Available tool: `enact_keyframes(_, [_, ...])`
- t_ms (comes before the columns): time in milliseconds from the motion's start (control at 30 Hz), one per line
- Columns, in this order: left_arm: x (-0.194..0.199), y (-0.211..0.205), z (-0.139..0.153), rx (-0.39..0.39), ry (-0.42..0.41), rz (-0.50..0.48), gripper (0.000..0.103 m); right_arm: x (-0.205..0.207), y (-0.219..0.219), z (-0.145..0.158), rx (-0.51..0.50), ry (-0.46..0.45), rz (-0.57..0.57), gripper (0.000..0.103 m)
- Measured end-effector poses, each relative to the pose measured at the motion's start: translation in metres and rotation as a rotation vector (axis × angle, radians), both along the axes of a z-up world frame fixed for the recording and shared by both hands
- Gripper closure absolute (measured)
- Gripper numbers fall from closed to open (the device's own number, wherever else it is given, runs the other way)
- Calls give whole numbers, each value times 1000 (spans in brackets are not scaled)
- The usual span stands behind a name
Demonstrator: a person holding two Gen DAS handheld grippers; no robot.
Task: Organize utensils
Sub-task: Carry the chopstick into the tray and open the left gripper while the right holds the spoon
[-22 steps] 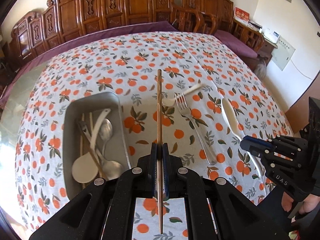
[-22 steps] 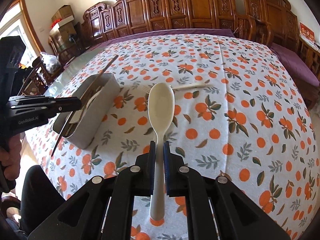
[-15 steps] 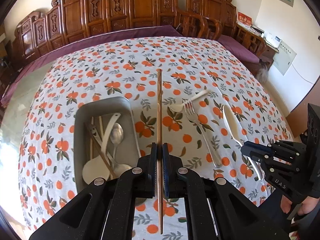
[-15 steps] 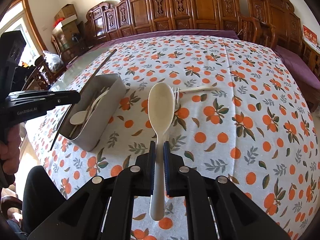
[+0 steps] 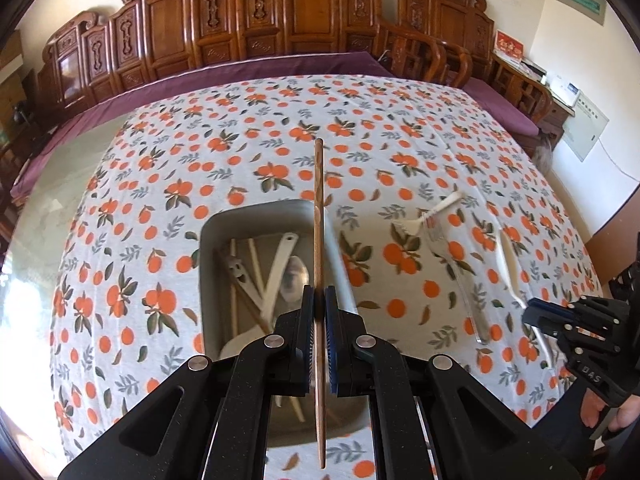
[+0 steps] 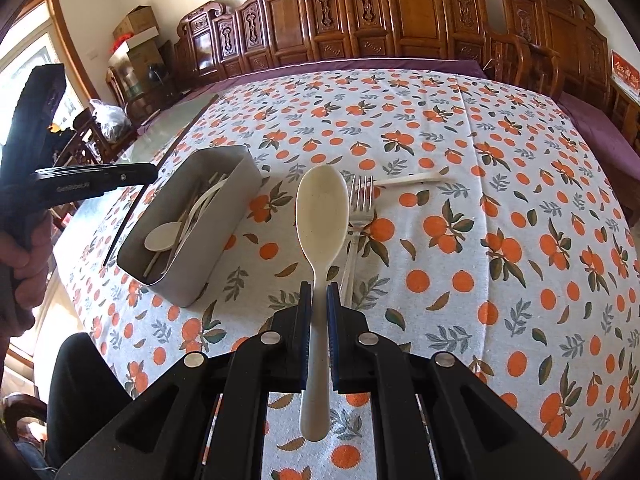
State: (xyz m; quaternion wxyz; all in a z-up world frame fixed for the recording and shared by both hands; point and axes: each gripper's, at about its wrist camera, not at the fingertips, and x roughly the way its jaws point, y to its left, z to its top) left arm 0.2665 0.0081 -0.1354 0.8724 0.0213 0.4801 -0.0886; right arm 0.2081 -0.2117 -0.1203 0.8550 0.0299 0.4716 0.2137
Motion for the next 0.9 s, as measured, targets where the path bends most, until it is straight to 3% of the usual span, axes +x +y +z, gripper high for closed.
enact_keyframes(400, [17,13,-46,45,85,8,99,4,0,-7,-4,16,-4,94])
enact_keyframes(900, [26,14,-66,49,117,14,99,6,3,-14,-11,29,1,94])
